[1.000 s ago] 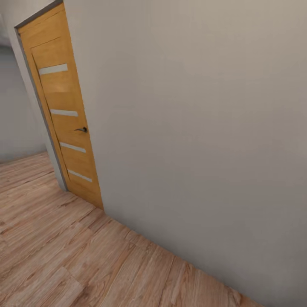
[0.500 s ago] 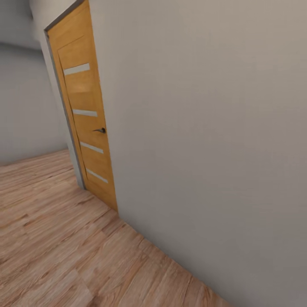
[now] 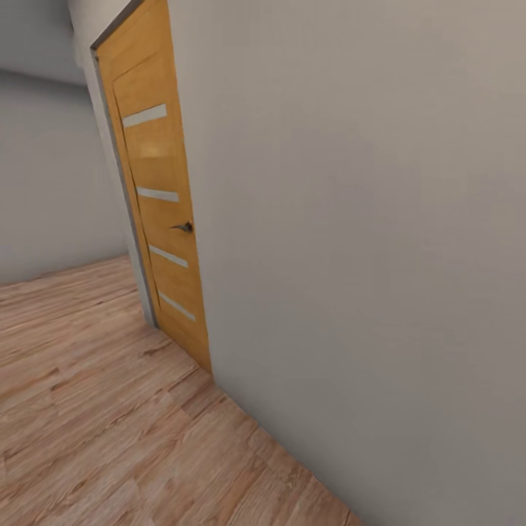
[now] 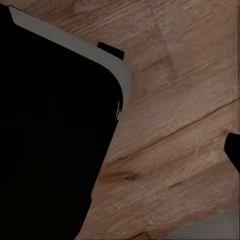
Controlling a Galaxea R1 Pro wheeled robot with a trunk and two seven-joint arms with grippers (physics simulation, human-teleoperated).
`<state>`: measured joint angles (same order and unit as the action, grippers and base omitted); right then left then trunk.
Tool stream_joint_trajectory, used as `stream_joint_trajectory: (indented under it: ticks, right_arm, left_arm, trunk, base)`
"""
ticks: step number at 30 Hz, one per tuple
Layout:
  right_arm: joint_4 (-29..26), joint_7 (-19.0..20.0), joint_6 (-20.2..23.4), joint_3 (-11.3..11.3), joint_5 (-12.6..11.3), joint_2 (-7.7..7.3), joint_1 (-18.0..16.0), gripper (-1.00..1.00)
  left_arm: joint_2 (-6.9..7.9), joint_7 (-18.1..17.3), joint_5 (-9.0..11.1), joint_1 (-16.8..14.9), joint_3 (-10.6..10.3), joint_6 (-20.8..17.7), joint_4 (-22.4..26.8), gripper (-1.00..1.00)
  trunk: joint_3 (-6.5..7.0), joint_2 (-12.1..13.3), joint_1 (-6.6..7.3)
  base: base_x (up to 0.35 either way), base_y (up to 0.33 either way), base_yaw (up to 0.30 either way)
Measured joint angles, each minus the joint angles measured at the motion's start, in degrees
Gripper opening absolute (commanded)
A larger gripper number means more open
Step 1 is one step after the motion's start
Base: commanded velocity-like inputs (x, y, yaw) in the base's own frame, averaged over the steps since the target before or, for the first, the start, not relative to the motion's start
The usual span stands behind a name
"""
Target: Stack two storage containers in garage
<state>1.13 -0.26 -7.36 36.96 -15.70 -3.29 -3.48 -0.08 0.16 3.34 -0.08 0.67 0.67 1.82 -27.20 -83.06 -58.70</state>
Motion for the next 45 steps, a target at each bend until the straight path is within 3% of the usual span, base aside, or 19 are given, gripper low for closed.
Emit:
stream_joint_trajectory:
  ticks: [45]
  right_arm:
    - [0.03, -0.38, 0.0, 0.06, -0.07, 0.2, 0.01, 1.0]
  left_arm:
    - [0.17, -0.01, 0.0, 0.0, 0.0, 0.03, 0.0, 1.0]
  trunk:
    - [0.0, 0.0, -0.01]
  base:
    - [0.262, 0.0, 0.272]
